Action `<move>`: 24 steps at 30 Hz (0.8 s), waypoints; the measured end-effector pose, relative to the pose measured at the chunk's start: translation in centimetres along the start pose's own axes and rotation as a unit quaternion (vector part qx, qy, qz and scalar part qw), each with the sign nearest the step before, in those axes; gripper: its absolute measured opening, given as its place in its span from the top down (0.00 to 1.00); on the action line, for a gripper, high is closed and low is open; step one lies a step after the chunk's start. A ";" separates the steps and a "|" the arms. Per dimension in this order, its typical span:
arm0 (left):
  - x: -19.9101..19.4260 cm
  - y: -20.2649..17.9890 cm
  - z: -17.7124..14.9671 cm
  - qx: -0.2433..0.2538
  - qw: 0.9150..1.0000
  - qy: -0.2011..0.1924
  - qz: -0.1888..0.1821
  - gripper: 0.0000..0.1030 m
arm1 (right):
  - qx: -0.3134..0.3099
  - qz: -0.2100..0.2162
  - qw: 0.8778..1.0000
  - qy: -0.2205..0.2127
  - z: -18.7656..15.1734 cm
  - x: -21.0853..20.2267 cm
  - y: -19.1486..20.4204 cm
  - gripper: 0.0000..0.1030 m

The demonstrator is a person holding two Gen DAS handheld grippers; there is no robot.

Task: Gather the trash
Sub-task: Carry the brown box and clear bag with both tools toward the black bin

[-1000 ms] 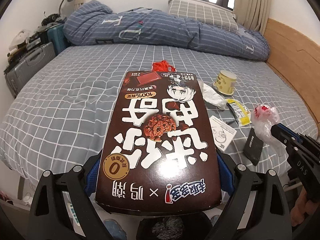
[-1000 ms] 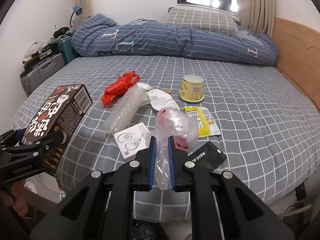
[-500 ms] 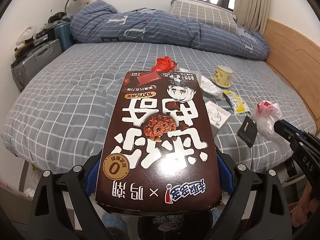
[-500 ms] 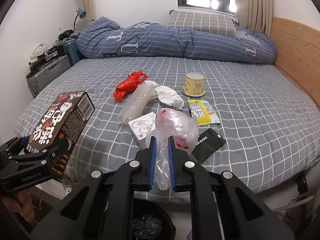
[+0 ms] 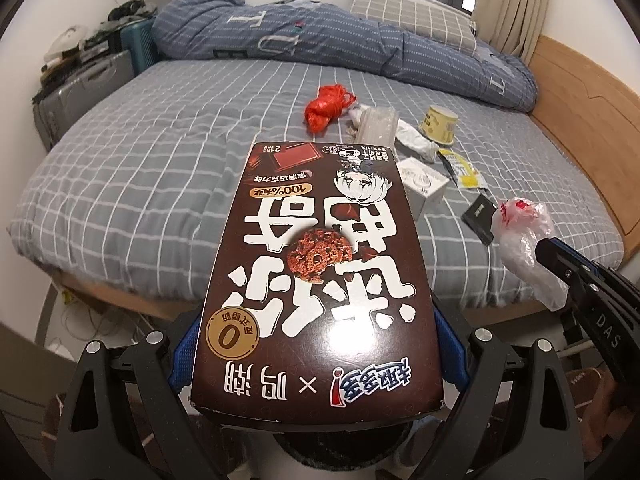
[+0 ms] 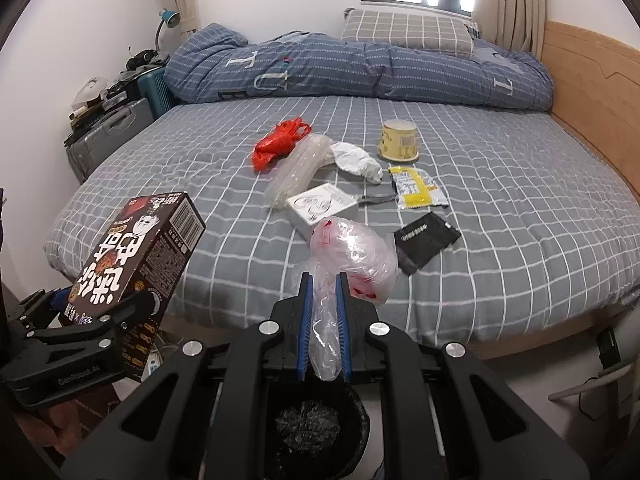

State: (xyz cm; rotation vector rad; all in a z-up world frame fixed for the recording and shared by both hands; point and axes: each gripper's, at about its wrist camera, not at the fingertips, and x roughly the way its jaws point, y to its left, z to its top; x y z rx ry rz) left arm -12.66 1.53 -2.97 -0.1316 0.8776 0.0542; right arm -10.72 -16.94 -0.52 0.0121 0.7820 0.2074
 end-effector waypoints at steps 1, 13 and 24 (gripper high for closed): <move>-0.1 0.0 -0.3 0.001 1.000 0.001 0.002 0.14 | -0.001 0.002 1.000 0.004 -0.4 -0.3 0.3 0.89; 0.6 1.5 -5.5 0.000 0.998 0.056 0.016 0.14 | -0.013 0.007 0.999 0.048 -4.9 -0.2 2.6 0.89; 4.0 2.6 -8.6 -0.001 0.995 0.096 0.024 0.14 | -0.004 0.008 0.995 0.101 -8.3 3.7 2.2 0.89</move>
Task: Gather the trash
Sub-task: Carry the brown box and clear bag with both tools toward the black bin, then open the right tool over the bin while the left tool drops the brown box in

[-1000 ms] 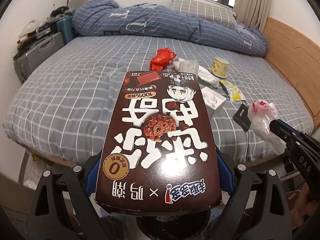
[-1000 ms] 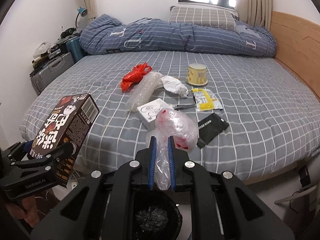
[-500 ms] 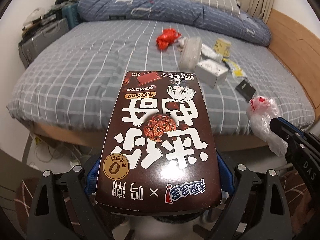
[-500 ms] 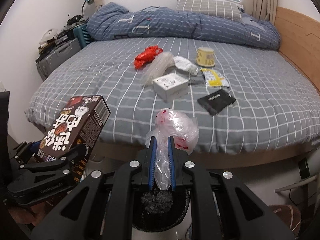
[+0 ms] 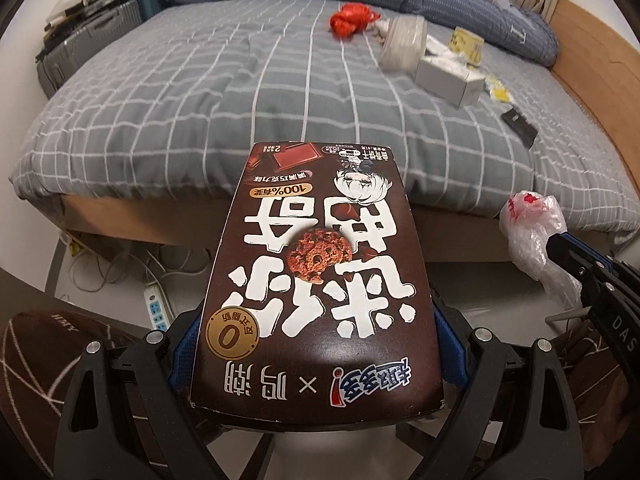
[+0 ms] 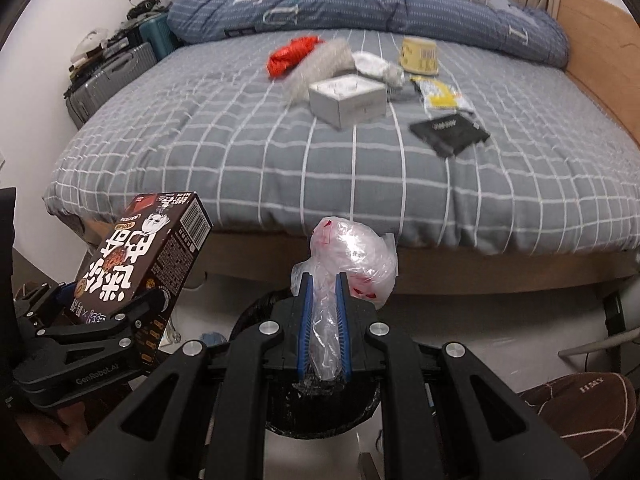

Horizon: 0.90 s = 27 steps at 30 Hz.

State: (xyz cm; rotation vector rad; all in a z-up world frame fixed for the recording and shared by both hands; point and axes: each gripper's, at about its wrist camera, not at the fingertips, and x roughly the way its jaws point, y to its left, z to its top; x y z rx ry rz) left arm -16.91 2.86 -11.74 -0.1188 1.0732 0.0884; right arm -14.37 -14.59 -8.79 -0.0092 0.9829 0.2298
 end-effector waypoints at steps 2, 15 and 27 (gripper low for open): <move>1.1 0.1 -0.2 -0.001 1.000 0.009 0.000 0.14 | 0.002 0.001 1.000 0.009 -0.3 0.9 -0.1 0.89; 8.9 0.4 -0.8 -0.002 0.997 0.073 0.015 0.14 | 0.018 0.018 0.996 0.082 -2.2 8.5 -0.9 0.89; 12.9 1.6 -0.5 -0.017 0.993 0.115 0.026 0.14 | -0.006 0.037 0.988 0.148 -3.3 14.8 1.3 0.89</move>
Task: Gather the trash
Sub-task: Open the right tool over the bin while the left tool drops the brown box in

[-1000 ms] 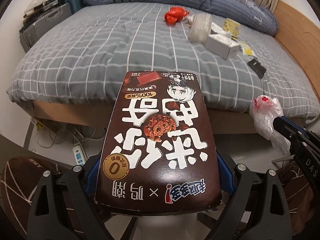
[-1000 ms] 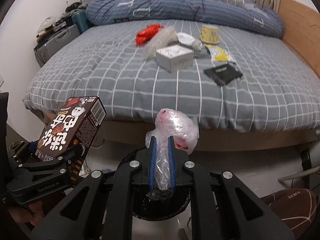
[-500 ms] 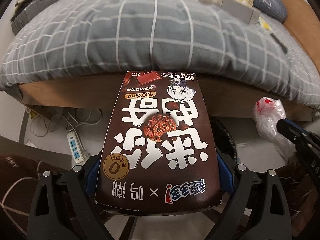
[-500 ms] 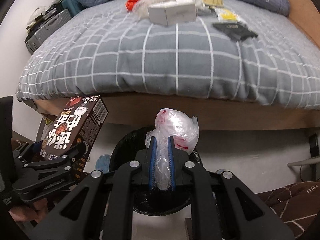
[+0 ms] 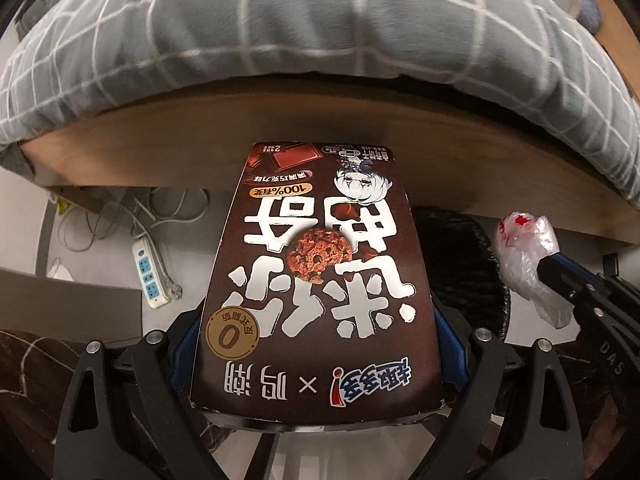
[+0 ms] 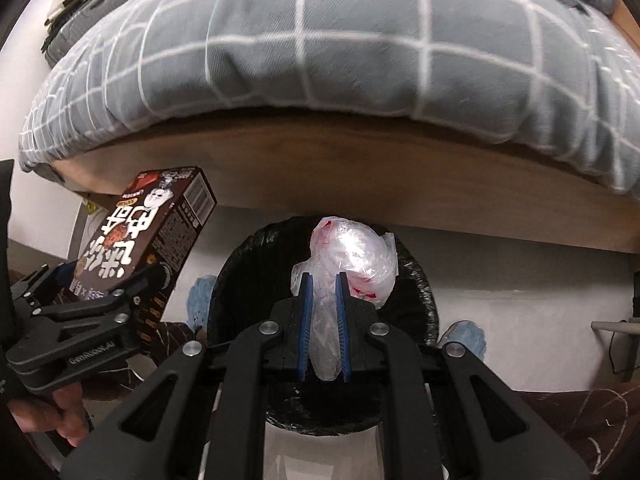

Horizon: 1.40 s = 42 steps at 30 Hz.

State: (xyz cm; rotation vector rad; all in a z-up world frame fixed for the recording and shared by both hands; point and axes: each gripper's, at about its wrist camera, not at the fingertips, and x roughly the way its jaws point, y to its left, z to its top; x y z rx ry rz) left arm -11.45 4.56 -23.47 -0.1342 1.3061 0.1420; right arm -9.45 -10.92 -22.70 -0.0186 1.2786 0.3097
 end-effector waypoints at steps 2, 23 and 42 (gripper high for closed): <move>0.3 0.7 0.2 -0.006 1.000 0.002 0.003 0.14 | -0.005 0.003 1.000 0.007 0.2 0.5 0.6 0.89; 0.2 -2.0 0.0 0.034 0.999 0.003 -0.021 0.14 | 0.051 -0.065 0.996 -0.033 -1.0 -1.2 -5.2 0.10; 2.7 -9.6 -0.6 0.109 0.993 0.024 -0.036 0.12 | 0.117 -0.110 0.986 -0.038 -4.6 -3.2 -13.2 0.09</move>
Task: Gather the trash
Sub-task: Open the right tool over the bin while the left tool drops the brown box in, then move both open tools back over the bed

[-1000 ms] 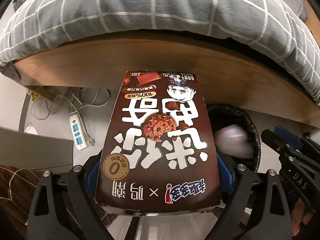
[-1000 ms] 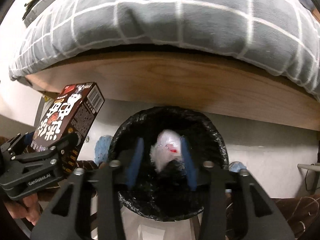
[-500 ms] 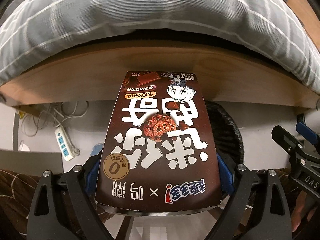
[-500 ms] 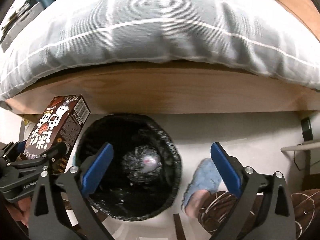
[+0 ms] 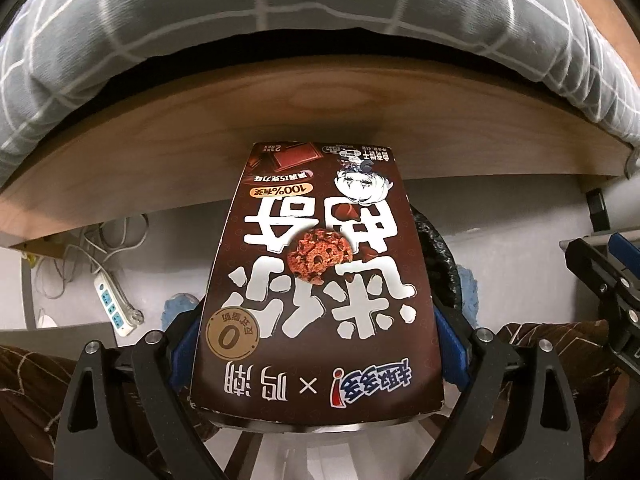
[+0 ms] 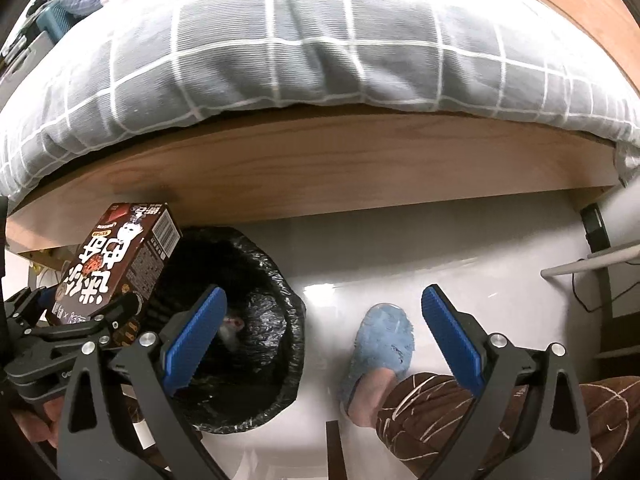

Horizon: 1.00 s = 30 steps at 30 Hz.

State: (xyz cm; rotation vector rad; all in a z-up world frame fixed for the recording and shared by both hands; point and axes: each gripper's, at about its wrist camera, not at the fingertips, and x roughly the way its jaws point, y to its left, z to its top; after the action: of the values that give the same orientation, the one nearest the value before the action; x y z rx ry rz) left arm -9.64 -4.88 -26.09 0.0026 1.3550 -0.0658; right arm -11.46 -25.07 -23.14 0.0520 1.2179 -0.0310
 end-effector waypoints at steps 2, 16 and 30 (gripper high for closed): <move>0.8 0.4 -0.2 0.002 1.000 0.003 0.001 0.08 | 0.003 0.001 1.000 -0.001 0.0 0.0 -0.2 0.09; -2.6 1.2 0.4 -0.007 0.997 -0.060 0.038 0.06 | -0.017 0.010 0.999 -0.048 1.5 -3.1 3.0 0.09; -11.9 2.2 1.1 -0.029 0.986 -0.164 0.021 0.06 | -0.015 0.010 0.990 -0.142 4.2 -10.3 3.5 0.09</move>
State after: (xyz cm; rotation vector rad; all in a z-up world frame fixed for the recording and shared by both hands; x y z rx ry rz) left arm -10.99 -2.22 -14.33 -0.0279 1.0269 0.0094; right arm -10.94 -21.89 -11.92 0.0318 0.9336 -0.0027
